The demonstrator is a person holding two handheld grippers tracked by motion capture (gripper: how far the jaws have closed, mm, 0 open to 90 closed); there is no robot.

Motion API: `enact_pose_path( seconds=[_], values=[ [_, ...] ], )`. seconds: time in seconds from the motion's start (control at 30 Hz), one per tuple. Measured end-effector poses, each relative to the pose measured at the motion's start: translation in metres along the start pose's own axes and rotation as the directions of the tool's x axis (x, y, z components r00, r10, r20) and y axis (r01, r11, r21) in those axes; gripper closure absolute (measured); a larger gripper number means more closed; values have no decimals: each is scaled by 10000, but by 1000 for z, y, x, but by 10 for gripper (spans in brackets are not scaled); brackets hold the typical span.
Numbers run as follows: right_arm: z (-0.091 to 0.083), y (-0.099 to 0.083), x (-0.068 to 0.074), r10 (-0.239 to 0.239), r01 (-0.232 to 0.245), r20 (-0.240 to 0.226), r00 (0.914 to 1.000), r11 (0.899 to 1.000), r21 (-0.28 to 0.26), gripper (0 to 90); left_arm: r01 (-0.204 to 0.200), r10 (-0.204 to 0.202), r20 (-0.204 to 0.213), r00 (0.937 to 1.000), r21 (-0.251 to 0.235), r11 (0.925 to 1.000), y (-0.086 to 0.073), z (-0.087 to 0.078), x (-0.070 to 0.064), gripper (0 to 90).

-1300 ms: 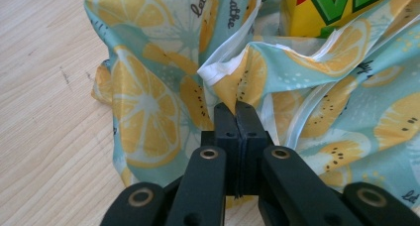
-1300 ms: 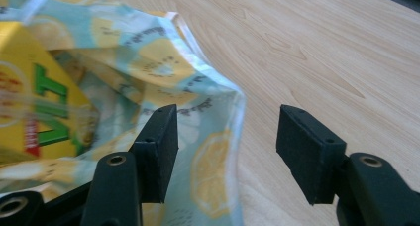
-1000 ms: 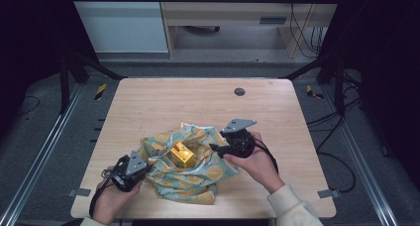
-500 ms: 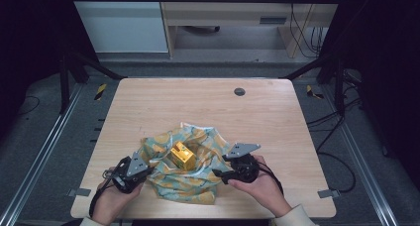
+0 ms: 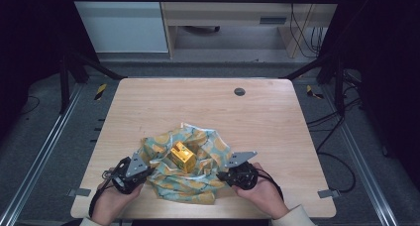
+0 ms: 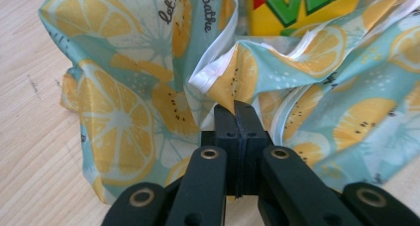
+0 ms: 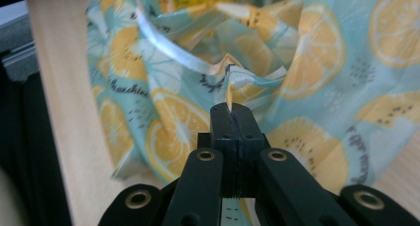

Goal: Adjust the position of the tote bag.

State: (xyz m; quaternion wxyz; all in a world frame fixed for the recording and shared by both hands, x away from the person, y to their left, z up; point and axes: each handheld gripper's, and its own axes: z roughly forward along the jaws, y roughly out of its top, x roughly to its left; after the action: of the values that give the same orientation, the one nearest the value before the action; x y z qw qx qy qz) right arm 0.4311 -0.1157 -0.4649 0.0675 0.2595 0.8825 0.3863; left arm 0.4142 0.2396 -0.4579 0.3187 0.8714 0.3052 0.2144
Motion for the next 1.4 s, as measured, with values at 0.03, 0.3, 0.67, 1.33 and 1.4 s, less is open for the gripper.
enact_pose_path(
  seconds=[0.03,0.3,0.67,1.33,1.4],
  values=[
    [-2,-2,2,-24,24,9,10000,10000,91,900,-144,143,85,9999,136,9998,-1,-3,0,900],
    [4,-19,8,-283,285,-26,9996,9937,1085,900,-268,246,207,9995,1145,9931,-6,11,-4,900],
    [-13,-7,5,-254,251,499,9984,9997,56,617,-267,253,150,9996,1004,9946,-4,11,-4,900],
    [-10,61,-51,-104,155,1646,9863,9994,-299,152,-353,339,167,9993,889,9954,-3,9,-5,900],
    [-2,65,-57,-23,54,1649,9863,9998,-189,149,-358,344,169,9993,893,9954,-3,9,-5,900]
  ],
)
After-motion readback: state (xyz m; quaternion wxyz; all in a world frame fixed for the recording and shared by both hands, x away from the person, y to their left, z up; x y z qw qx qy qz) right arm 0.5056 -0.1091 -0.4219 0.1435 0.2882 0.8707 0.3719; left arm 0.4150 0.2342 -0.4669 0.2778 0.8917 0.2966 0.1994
